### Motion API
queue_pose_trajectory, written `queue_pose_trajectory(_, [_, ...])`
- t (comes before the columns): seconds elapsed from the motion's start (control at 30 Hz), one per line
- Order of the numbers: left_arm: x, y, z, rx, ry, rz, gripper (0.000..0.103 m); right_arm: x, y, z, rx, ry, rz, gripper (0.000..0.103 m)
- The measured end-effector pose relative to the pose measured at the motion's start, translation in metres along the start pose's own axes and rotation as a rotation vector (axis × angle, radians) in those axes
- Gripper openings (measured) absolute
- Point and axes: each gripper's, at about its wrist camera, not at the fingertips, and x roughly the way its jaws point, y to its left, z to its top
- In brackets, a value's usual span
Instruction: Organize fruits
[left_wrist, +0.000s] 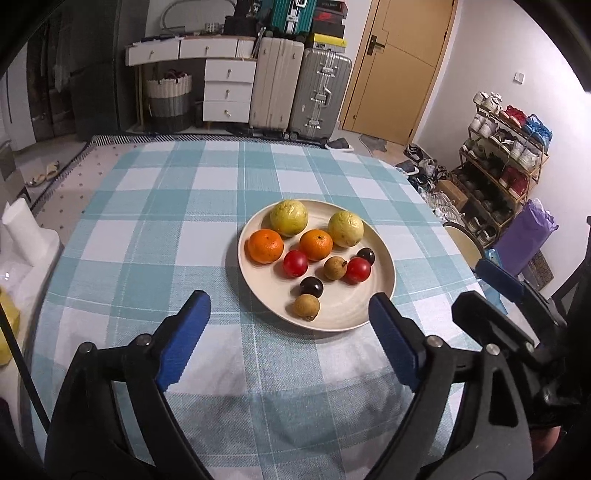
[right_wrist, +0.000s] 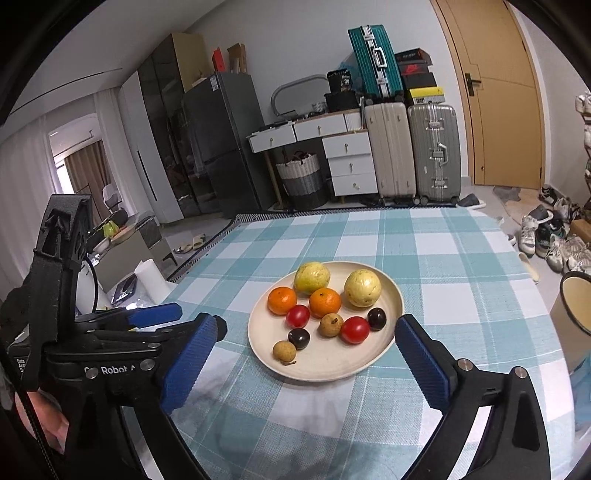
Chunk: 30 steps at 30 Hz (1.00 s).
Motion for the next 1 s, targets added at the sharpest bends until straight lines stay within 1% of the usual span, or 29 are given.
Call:
queue_pose_trajectory(0.03, [-0.004, -0.002, -0.001, 0.010, -0.009, 0.002, 0.090, -0.003, 0.001, 0.000, -0.003, -0.006, -0.001, 0.101])
queue_pose_trajectory(0.1, [-0.013, -0.006, -0.003, 0.032, -0.031, 0.012, 0.099, -0.010, 0.003, -0.001, -0.010, -0.024, -0.003, 0.102])
queue_pose_trajectory(0.17, [-0.023, -0.009, -0.005, 0.039, -0.059, 0.014, 0.101, -0.018, 0.004, -0.002, -0.010, -0.041, -0.005, 0.103])
queue_pose_trajectory(0.27, [-0.037, -0.012, -0.010, 0.042, -0.089, 0.009, 0.102, -0.026, 0.006, -0.005, -0.003, -0.044, 0.001, 0.103])
queue_pose_trajectory(0.4, [-0.050, -0.015, -0.016, 0.052, -0.111, 0.016, 0.102, -0.037, 0.009, -0.009, -0.007, -0.055, 0.002, 0.103])
queue_pose_trajectory(0.47, [-0.057, -0.018, -0.021, 0.069, -0.128, 0.008, 0.102, -0.043, 0.010, -0.012, -0.008, -0.071, 0.005, 0.103])
queue_pose_trajectory(0.6, [-0.069, -0.027, -0.033, 0.125, -0.185, 0.043, 0.102, -0.055, 0.010, -0.016, -0.008, -0.109, 0.007, 0.103])
queue_pose_trajectory(0.7, [-0.073, -0.027, -0.037, 0.116, -0.223, 0.051, 0.102, -0.062, 0.010, -0.018, -0.013, -0.147, -0.005, 0.103])
queue_pose_trajectory(0.77, [-0.074, -0.024, -0.039, 0.095, -0.243, 0.086, 0.102, -0.067, 0.011, -0.019, -0.021, -0.172, -0.013, 0.103])
queue_pose_trajectory(0.87, [-0.078, -0.018, -0.042, 0.072, -0.326, 0.145, 0.102, -0.075, 0.014, -0.020, -0.043, -0.212, -0.029, 0.103])
queue_pose_trajectory(0.93, [-0.080, -0.013, -0.044, 0.059, -0.364, 0.169, 0.102, -0.080, 0.018, -0.021, -0.070, -0.238, -0.037, 0.103])
queue_pose_trajectory(1.0, [-0.083, -0.008, -0.047, 0.046, -0.401, 0.173, 0.102, -0.083, 0.021, -0.022, -0.093, -0.254, -0.059, 0.103])
